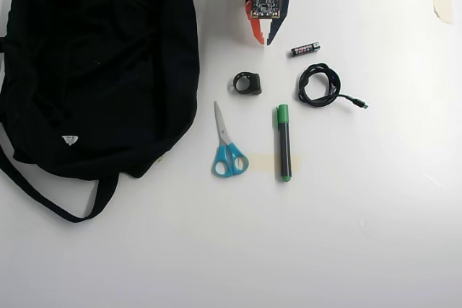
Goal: Put the green marker into the black bag
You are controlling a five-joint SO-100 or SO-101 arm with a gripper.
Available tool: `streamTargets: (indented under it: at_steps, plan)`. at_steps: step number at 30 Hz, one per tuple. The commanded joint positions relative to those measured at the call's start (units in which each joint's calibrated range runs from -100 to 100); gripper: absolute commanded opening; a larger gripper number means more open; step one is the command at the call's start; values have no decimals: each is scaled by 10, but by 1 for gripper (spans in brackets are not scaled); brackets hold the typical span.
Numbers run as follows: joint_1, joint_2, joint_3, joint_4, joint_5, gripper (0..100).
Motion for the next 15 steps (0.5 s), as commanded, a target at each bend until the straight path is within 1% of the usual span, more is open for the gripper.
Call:
streamTargets:
  at_steps: [1, 7, 10, 15]
  plan:
    - [-1, -5, 16, 3, 2, 2]
    - [-3, -4, 14, -16, 2, 2]
    - [-4, -3, 14, -74, 2, 2]
    - [-5, -2, 9, -140, -1, 2]
